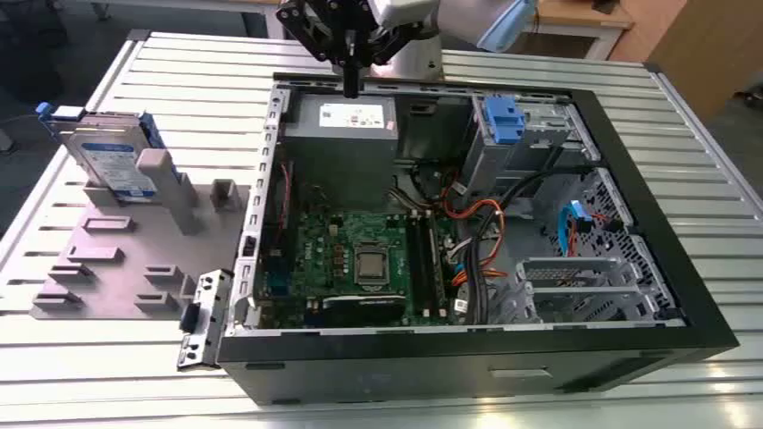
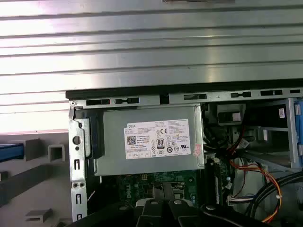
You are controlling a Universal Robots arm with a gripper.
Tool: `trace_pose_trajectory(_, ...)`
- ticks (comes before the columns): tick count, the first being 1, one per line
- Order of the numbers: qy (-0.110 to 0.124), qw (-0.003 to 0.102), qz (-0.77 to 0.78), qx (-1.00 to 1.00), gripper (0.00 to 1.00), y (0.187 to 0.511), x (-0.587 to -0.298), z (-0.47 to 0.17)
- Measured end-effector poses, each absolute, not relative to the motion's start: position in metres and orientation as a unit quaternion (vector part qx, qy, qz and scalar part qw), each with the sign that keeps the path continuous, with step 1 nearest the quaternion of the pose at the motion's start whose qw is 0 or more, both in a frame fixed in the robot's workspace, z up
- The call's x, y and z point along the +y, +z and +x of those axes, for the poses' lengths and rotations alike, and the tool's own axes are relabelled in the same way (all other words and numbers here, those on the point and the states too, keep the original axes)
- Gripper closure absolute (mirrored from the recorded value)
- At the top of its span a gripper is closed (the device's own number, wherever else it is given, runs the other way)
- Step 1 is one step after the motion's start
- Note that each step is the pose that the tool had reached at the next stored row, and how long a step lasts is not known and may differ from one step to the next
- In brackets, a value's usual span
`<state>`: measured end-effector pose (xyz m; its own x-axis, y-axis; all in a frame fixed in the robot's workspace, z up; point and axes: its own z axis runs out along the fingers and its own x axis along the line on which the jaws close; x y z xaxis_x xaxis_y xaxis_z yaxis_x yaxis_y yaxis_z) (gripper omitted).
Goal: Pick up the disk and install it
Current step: 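Reach for the disk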
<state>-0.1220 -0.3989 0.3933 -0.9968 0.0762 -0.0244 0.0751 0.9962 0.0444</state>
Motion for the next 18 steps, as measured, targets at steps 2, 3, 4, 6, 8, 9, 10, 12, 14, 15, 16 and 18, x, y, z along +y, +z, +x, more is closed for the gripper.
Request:
trace_pose_trajectory(2, 0.022, 0.013, 0.038, 0.999, 0.89, 0.3933, -0.3989, -0.1220)
trace_pose_trajectory(3, 0.022, 0.013, 0.038, 0.999, 0.89, 0.3933, -0.3989, -0.1220)
trace_pose_trajectory(4, 0.022, 0.013, 0.038, 0.999, 0.89, 0.3933, -0.3989, -0.1221)
trace_pose_trajectory(6, 0.022, 0.013, 0.038, 0.999, 0.89, 0.3933, -0.3989, -0.1226)
trace_pose_trajectory(8, 0.022, 0.013, 0.038, 0.999, 0.89, 0.3933, -0.3989, -0.1233)
trace_pose_trajectory(9, 0.022, 0.013, 0.038, 0.999, 0.89, 0.3933, -0.3989, -0.1236)
trace_pose_trajectory(10, 0.022, 0.013, 0.038, 0.999, 0.89, 0.3933, -0.3989, -0.1241)
trace_pose_trajectory(12, 0.022, 0.013, 0.038, 0.999, 0.89, 0.3933, -0.3989, -0.1250)
trace_pose_trajectory(14, 0.022, 0.013, 0.038, 0.999, 0.89, 0.3933, -0.3989, -0.1257)
trace_pose_trajectory(15, 0.022, 0.013, 0.038, 0.999, 0.89, 0.3933, -0.3989, -0.1258)
trace_pose_trajectory(16, 0.022, 0.013, 0.038, 0.999, 0.89, 0.3933, -0.3989, -0.1261)
trace_pose_trajectory(18, 0.022, 0.013, 0.038, 0.999, 0.89, 0.3933, -0.3989, -0.1266)
